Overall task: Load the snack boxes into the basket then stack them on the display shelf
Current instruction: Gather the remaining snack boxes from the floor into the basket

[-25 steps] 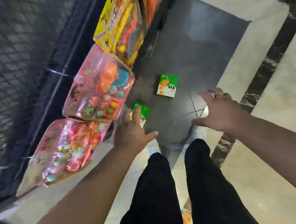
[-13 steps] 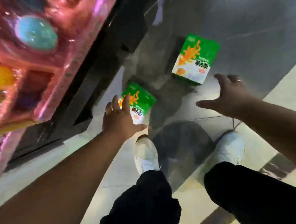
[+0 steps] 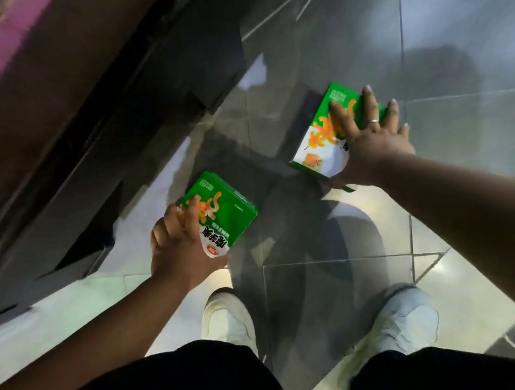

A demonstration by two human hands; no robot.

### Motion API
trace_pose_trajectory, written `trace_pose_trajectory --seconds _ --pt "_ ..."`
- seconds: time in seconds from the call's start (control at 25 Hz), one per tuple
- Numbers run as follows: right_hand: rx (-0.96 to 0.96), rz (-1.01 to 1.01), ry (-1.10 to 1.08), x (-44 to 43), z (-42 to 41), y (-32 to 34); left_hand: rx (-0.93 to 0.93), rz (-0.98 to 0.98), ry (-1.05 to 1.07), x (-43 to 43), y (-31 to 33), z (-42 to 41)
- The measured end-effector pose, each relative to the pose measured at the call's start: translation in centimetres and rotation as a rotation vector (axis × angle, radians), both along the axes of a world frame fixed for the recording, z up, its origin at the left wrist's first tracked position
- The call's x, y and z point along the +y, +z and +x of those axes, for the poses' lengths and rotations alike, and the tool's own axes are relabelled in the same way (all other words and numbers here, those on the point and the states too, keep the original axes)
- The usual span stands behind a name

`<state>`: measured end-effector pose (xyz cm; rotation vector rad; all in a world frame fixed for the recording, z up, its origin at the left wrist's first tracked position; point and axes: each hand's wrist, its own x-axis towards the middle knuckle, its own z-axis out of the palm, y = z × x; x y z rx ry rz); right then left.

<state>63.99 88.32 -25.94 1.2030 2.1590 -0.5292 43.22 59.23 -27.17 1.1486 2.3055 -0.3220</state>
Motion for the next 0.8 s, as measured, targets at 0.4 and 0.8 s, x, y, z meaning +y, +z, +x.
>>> trace_pose_trajectory --seconds 0.4,0.8 --pt "-0.012 -0.043 0.068 -7.0 3.7 7.7 -0.038 -0.004 0.161 2.8 8.5 2.4" --pt "0.012 -0.125 0.049 -17.8 7.2 35.5 -0.143 -0.036 0.243 -2.1 34.5 7.6"
